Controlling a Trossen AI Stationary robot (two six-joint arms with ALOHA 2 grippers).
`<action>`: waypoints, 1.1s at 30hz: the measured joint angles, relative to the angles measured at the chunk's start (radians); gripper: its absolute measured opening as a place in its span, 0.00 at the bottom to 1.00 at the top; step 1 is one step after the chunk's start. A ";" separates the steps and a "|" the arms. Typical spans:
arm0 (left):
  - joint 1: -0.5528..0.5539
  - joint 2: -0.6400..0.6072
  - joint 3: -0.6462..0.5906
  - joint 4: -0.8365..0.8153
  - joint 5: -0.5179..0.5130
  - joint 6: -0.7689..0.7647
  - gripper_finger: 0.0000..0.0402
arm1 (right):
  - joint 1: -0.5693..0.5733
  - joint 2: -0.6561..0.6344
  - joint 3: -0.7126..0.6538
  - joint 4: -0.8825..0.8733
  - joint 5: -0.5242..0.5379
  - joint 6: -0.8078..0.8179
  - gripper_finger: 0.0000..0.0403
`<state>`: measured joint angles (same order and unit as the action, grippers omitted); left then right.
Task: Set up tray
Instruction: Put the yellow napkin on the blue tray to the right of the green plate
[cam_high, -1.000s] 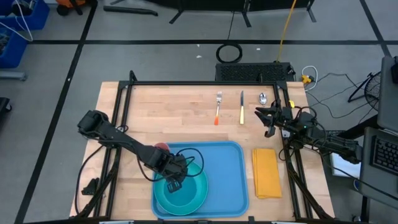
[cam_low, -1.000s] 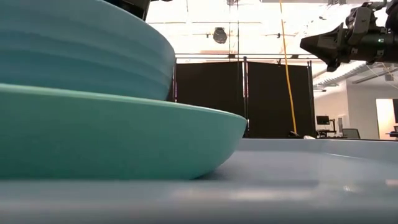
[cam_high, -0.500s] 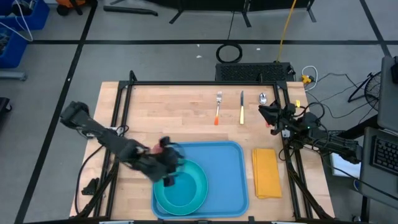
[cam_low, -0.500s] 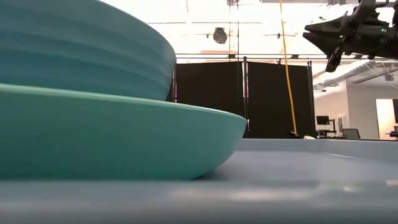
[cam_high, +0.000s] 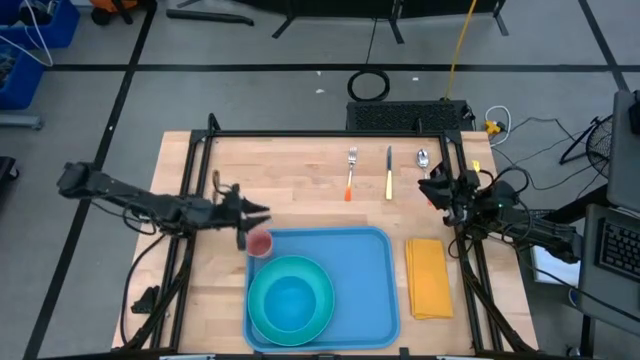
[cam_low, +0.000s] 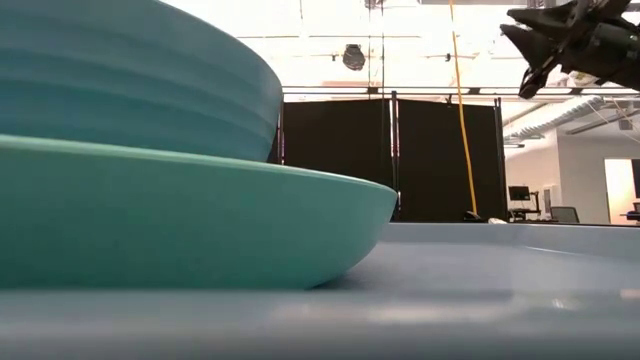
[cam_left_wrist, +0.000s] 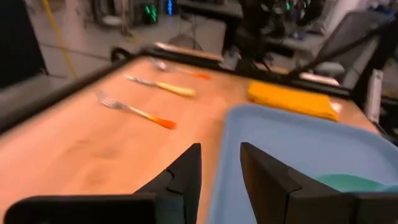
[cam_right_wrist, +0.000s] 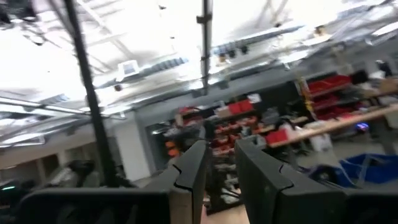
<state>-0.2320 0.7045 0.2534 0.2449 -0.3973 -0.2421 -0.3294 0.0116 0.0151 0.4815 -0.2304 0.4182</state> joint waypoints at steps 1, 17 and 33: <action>0.020 -0.042 -0.023 0.011 0.020 0.023 0.29 | 0.000 0.000 0.000 0.010 -0.011 0.004 0.19; 0.182 -0.546 -0.193 -0.204 0.149 0.136 0.29 | 0.000 0.002 0.116 -0.216 -0.247 0.214 0.19; 0.182 -0.699 -0.190 -0.357 0.168 0.131 0.29 | 0.053 0.215 0.476 -1.461 -0.090 0.415 0.15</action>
<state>-0.0498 0.0055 0.0635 -0.1123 -0.2291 -0.1111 -0.2762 0.2265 0.4912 -0.9795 -0.3209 0.8337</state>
